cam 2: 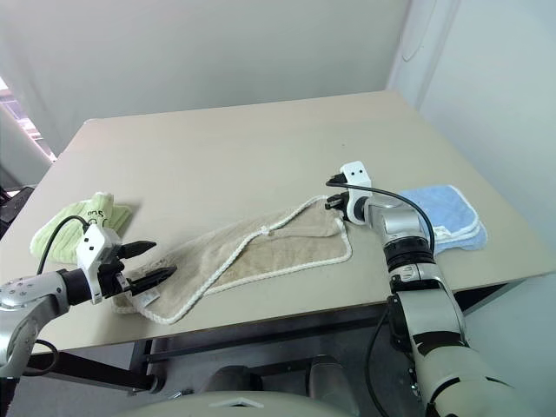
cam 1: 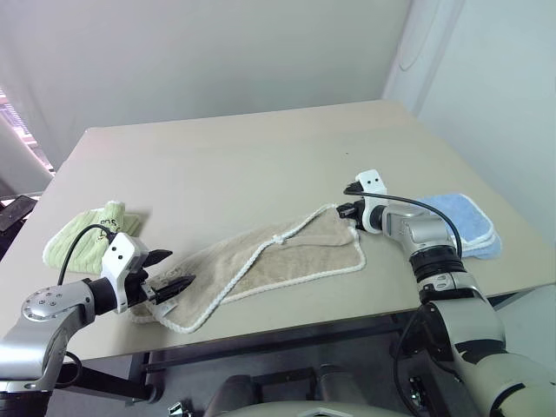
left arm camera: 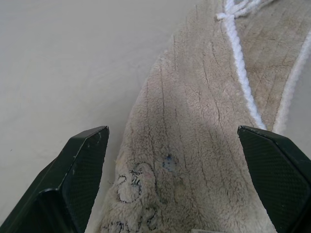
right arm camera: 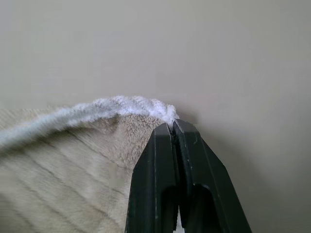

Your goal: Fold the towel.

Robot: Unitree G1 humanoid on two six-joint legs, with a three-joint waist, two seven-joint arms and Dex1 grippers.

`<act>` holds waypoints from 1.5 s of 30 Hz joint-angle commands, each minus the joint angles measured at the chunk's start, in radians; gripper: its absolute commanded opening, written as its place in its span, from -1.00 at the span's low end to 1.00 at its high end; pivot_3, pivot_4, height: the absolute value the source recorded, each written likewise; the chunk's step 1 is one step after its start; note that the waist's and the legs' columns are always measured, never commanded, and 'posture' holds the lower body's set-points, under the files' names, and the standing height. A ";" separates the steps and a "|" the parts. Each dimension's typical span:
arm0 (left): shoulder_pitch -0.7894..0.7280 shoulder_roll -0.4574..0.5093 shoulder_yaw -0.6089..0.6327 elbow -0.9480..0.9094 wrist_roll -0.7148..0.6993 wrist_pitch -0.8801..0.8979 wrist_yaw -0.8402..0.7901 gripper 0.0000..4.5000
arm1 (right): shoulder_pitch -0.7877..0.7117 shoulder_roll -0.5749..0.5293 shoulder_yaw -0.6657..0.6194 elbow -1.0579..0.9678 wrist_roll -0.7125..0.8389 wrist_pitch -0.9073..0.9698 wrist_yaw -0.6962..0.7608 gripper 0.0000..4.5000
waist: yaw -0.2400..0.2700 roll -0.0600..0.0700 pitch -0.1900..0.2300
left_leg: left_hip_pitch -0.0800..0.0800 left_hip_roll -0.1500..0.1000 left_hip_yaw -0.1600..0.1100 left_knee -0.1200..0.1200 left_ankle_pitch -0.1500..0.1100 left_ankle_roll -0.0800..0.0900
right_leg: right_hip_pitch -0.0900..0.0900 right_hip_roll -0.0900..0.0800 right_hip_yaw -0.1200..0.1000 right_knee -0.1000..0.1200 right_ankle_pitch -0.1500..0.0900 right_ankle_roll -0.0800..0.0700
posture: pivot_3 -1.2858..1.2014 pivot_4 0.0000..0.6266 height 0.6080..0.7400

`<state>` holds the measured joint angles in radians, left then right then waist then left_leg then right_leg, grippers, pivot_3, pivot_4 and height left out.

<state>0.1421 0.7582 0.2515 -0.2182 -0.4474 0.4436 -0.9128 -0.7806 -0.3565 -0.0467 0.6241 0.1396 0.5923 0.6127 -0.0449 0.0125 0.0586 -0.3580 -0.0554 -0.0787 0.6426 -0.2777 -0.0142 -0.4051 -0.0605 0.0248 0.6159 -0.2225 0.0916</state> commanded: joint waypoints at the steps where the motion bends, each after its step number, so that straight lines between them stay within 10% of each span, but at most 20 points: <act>1: -0.014 0.022 0.050 -0.027 -0.026 0.009 0.000 1.00 | -0.029 -0.013 -0.042 -0.152 0.065 0.011 0.028 -0.98 | 0.001 0.000 0.000 | 0.000 0.000 0.000 0.000 0.000 0.000 | 0.000 0.000 0.000 0.000 0.000 0.000 | 0.03 -1.00 1.00; 16: 0.316 0.108 0.295 -0.292 -0.124 0.087 -0.117 1.00 | -0.076 0.025 -0.055 -0.195 0.108 -0.037 -0.009 -0.98 | 0.001 0.002 0.003 | -0.001 0.001 0.000 -0.001 0.000 0.000 | -0.001 -0.001 0.000 -0.002 -0.003 0.002 | 0.03 -1.00 1.00; 45: 0.090 -0.012 -0.076 -0.080 0.071 -0.124 -0.057 1.00 | -0.320 0.044 -0.028 -0.490 0.188 0.028 -0.077 -0.98 | 0.003 0.002 0.003 | 0.000 0.000 0.001 -0.010 0.000 0.000 | -0.004 -0.001 0.000 -0.002 -0.002 -0.003 | 0.03 -1.00 1.00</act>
<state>0.2544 0.7513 0.1775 -0.2763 -0.3576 0.3066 -0.9784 -1.0506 -0.3120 -0.0661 0.1879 0.3128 0.6253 0.5431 -0.0421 0.0144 0.0612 -0.3576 -0.0554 -0.0778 0.6325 -0.2775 -0.0144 -0.4093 -0.0619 0.0247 0.6141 -0.2243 0.0888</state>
